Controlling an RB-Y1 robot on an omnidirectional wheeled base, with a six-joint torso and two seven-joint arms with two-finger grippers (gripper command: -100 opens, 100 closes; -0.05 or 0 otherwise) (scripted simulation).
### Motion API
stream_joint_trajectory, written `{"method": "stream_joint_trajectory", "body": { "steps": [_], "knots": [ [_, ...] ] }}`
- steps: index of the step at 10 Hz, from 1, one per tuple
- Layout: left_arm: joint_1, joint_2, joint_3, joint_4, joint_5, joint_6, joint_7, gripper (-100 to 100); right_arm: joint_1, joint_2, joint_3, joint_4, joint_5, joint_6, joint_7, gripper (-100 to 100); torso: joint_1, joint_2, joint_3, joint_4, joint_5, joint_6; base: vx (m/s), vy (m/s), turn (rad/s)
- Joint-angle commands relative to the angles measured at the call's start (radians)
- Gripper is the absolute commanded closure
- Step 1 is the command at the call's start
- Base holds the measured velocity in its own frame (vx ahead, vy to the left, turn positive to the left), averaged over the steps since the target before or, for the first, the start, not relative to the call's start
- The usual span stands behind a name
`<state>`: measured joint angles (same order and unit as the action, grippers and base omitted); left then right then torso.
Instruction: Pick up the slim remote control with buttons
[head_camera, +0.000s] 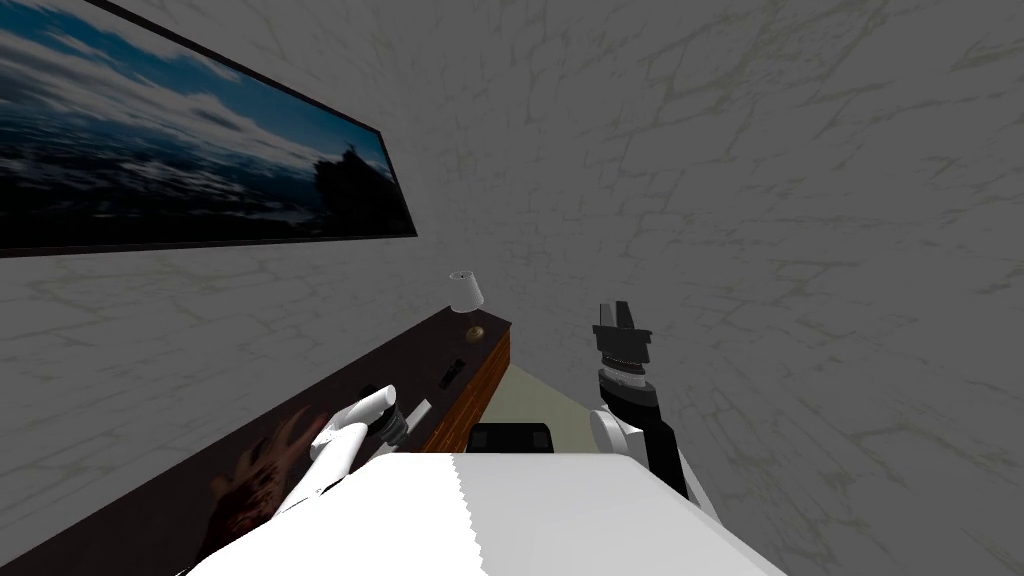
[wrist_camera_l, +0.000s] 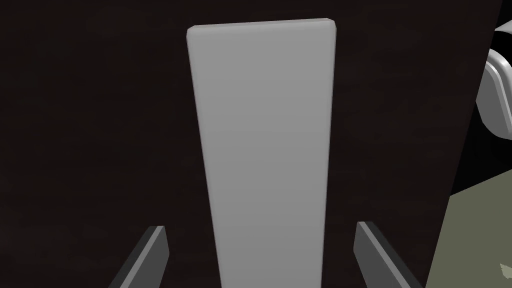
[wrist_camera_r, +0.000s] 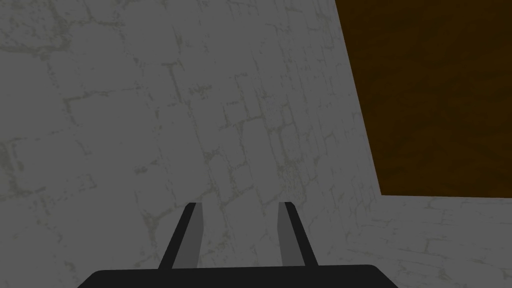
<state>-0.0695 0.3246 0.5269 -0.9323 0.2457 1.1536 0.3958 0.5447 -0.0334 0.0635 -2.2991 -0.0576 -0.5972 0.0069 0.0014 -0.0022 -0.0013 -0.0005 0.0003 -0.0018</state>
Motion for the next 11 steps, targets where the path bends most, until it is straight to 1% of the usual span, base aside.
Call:
{"method": "stream_joint_trajectory", "body": {
  "steps": [1,2,6,7,8,11],
  "knots": [
    [0.0,0.0,0.0,0.0,0.0,0.0,0.0,-100,0.0,0.0,0.0,0.0,0.0,0.0,0.0,0,0.0,0.0,0.0,0.0,0.0,0.0,0.011,0.009,0.004],
    [0.0,-0.001,0.0,0.001,0.0,-0.004,-0.001,100,0.0,0.0,0.0,0.0,0.0,0.0,0.0,0,-0.001,0.001,0.0,0.0,0.0,0.0,0.0,0.0,0.0],
    [0.001,-0.002,-0.001,0.002,0.0,-0.002,0.0,100,0.0,0.0,0.0,0.0,0.0,0.0,0.0,0,0.001,0.001,0.0,0.0,0.0,0.0,0.0,0.0,0.0],
    [0.001,-0.002,-0.001,0.002,0.0,-0.002,0.0,0,0.0,0.0,0.0,0.0,0.0,0.0,0.0,0,0.001,0.001,0.0,0.0,0.0,0.0,0.0,0.0,0.0],
    [0.0,0.006,0.005,-0.024,0.001,0.027,0.004,100,0.0,0.0,0.0,0.0,0.0,0.0,0.0,0,0.001,0.001,0.0,0.0,0.0,0.0,-0.018,-0.018,-0.03],
    [-0.004,0.022,0.016,-0.065,0.005,0.083,0.01,100,0.0,0.0,0.0,0.0,0.0,0.0,0.0,0,-0.001,0.003,0.002,0.001,-0.001,0.001,-0.032,-0.027,-0.032]
  ]
}}
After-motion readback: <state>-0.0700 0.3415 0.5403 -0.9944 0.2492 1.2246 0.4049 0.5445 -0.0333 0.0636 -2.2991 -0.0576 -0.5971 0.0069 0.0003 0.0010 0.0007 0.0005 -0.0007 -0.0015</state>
